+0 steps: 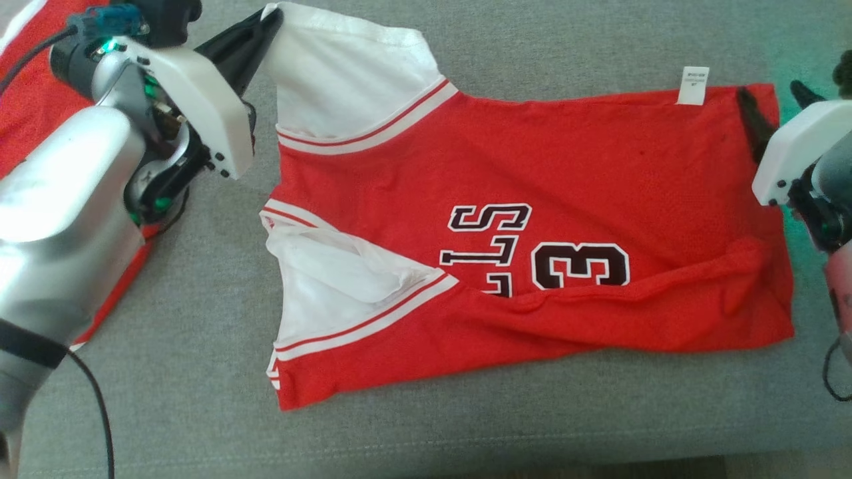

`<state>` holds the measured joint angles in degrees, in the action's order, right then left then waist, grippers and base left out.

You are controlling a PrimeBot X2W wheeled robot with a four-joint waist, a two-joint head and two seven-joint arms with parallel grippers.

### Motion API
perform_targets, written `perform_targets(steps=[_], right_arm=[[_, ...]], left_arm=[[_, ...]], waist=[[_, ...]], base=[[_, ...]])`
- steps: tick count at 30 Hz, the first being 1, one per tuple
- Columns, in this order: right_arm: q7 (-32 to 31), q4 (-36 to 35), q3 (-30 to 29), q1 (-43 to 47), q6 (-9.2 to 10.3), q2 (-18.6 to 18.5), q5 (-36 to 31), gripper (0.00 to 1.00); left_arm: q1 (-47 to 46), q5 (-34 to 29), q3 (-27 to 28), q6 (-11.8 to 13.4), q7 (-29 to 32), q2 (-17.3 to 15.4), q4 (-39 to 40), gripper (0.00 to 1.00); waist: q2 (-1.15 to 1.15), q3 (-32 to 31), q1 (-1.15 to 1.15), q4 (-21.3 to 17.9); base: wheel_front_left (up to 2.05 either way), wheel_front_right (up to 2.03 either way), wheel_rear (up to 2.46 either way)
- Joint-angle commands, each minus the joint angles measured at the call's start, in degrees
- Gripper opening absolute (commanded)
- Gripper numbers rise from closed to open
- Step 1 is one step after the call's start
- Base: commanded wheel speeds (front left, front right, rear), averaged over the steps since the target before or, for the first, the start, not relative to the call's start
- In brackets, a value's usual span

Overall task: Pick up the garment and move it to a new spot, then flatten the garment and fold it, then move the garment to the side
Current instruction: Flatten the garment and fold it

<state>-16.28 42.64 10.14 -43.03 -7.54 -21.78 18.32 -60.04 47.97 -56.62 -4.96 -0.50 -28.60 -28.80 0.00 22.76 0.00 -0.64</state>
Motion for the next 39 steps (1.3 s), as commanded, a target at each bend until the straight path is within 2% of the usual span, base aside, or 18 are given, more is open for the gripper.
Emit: perform_targets(steps=[1,5,6,7,8,12,18,30,33,39], right_arm=[[0.05,-1.2,0.77,-1.0,0.05,-1.26,0.52,1.0],[0.12,1.51,2.36,-2.45,0.05,-1.26,2.03,1.0],[-0.29,2.23,2.86,-2.68,0.05,-1.07,2.68,0.96],[-0.57,2.77,3.44,-2.92,0.05,-1.0,3.21,0.37],[-0.66,3.19,3.98,-3.17,0.05,-1.03,3.62,0.0],[0.6,4.48,5.25,-4.3,0.05,-1.81,4.43,0.0],[5.84,6.89,4.54,-7.38,0.05,-2.56,2.64,0.0],[16.76,12.5,0.84,-16.2,0.05,-1.3,-3.57,0.0],[19.78,14.31,-0.73,-18.23,0.05,-0.41,-5.14,0.0],[22.28,17.33,0.32,-18.79,0.05,2.28,-5.83,0.0]], left_arm=[[-2.0,-0.13,2.71,0.39,0.22,-2.79,1.51,0.0],[-1.88,0.0,2.82,1.08,0.6,-3.4,3.1,0.0],[-1.85,0.05,2.85,1.19,0.69,-3.57,3.38,0.0],[-1.84,0.12,2.91,1.29,0.77,-3.75,3.6,0.0],[-1.84,0.18,2.98,1.42,0.83,-3.94,3.76,0.0],[-1.94,0.18,3.18,2.02,0.91,-4.48,4.07,0.0],[-2.82,-0.01,4.17,3.77,-0.05,-4.66,3.35,0.0],[-9.44,-1.08,6.99,6.36,-4.53,-1.51,-3.3,0.0],[-11.48,-1.08,7.74,6.32,-6.38,0.09,-6.45,0.0],[-12.13,-2.17,6.12,4.18,-8.22,2.04,-10.94,0.0]], waist=[[0.0,0.15,0.0,0.05],[0.0,0.5,0.0,-0.01],[0.0,0.55,0.0,-0.06],[0.0,0.58,0.0,-0.11],[0.0,0.65,0.0,-0.16],[0.0,0.87,0.0,-0.26],[0.0,1.28,0.0,-0.33],[0.0,3.13,0.0,0.1],[0.0,3.39,0.0,0.24],[0.0,2.77,0.0,0.15]], base=[[0.0,0.0,0.0],[0.0,0.0,0.0],[0.0,0.0,0.0],[0.0,0.0,0.0],[0.0,0.0,0.0],[0.0,0.0,0.0],[0.0,0.0,0.0],[0.0,0.0,0.0],[0.0,0.0,0.0],[0.0,0.0,0.0]])
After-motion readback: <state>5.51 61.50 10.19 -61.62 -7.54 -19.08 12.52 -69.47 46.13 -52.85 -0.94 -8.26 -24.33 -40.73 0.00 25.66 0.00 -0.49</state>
